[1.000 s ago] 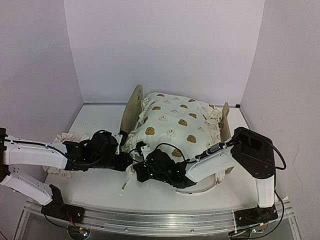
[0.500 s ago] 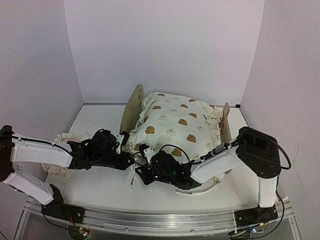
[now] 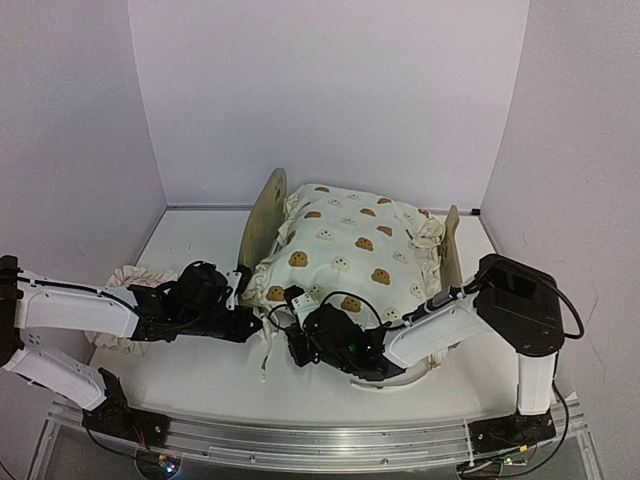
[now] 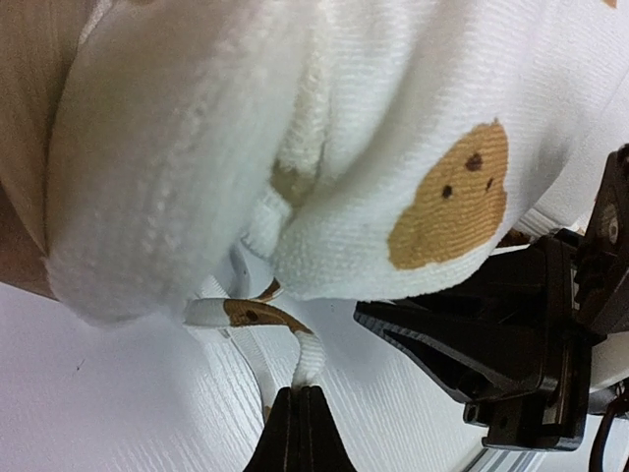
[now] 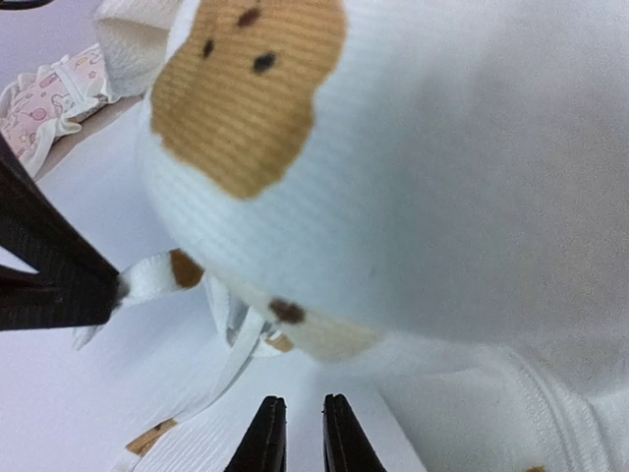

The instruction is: Set up the pet bed

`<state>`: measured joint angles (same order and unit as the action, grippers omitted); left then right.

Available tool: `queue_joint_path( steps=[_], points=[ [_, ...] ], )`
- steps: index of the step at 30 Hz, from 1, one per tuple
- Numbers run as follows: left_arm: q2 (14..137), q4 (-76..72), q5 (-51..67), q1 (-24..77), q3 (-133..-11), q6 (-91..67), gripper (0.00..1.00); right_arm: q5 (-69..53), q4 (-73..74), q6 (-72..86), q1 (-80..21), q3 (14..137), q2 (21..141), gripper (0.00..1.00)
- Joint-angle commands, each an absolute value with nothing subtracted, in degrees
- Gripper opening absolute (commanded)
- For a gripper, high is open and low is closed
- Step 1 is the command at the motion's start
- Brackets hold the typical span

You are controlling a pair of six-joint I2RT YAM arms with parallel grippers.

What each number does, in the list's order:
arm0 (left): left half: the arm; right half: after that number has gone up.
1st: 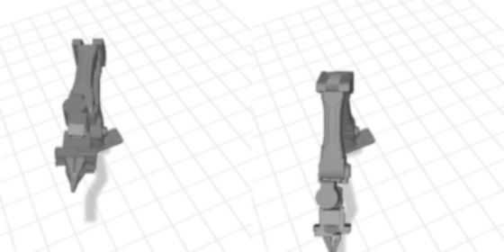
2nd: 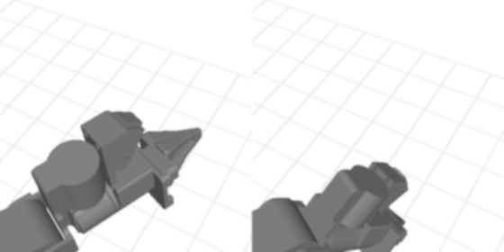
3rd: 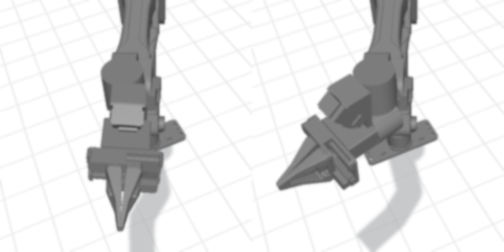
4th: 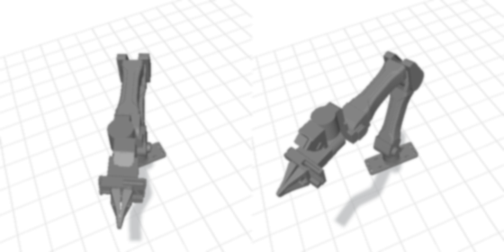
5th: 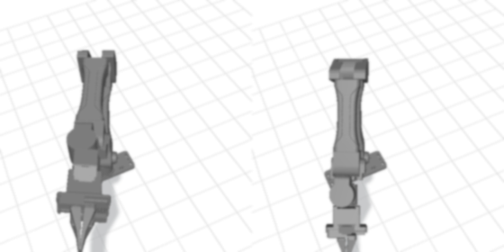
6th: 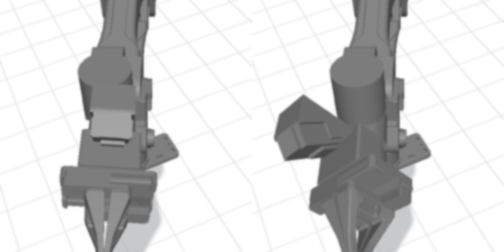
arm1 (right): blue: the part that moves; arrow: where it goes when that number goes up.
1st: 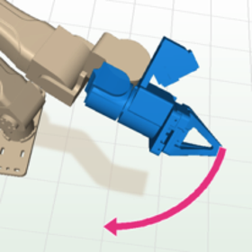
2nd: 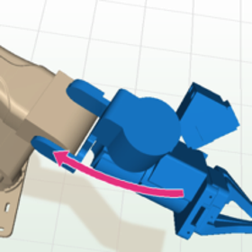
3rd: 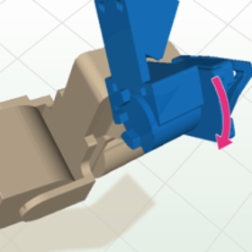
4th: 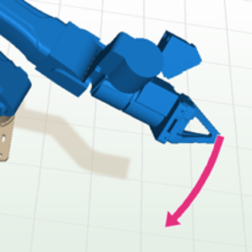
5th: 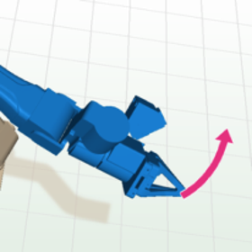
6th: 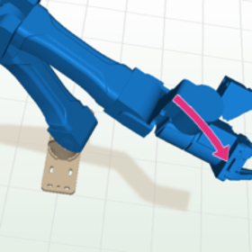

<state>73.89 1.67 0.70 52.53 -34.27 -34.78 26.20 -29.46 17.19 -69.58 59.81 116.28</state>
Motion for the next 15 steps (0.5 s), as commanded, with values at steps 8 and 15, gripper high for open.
queue_joint_path(
  steps=[8,15],
  points=[
    [71.58,4.74,-3.66,51.77,-33.68,-36.45,0.00,36.50,-36.01,1.39,-69.87,68.51,126.73,0.11],
    [70.63,5.59,-3.96,51.77,-33.49,-36.51,0.00,40.23,-43.18,-6.03,-69.86,71.00,131.99,0.08]
  ],
)
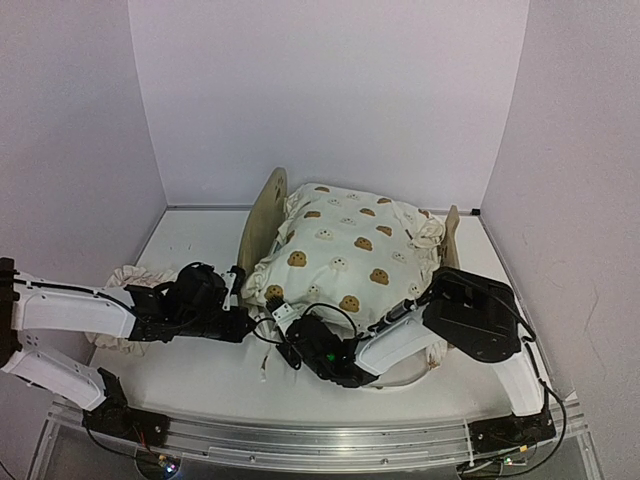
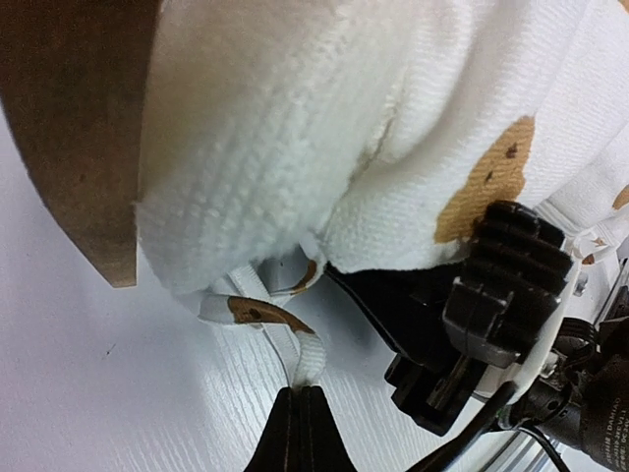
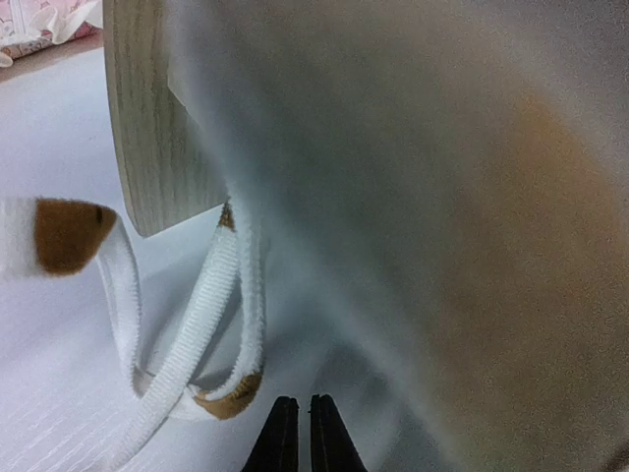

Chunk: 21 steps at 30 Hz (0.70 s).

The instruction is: Set up the pet bed

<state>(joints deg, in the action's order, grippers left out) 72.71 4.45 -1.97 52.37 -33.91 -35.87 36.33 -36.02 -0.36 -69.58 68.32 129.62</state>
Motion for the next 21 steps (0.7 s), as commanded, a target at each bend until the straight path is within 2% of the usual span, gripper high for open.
queue_joint_path(
  steps=[1,12,21],
  points=[
    [70.60,5.65,-4.02,51.77,-33.49,-36.43,0.00,40.35,-44.55,-6.69,-69.80,71.13,132.60,0.08],
    [71.90,5.83,-1.99,49.79,-34.12,-36.42,0.00,27.99,-61.99,-12.44,-68.53,68.20,135.96,0.08],
    [71.72,5.34,4.82,45.73,-34.36,-35.30,0.00,14.45,-63.90,-6.07,-65.35,65.17,134.19,0.09]
  ],
)
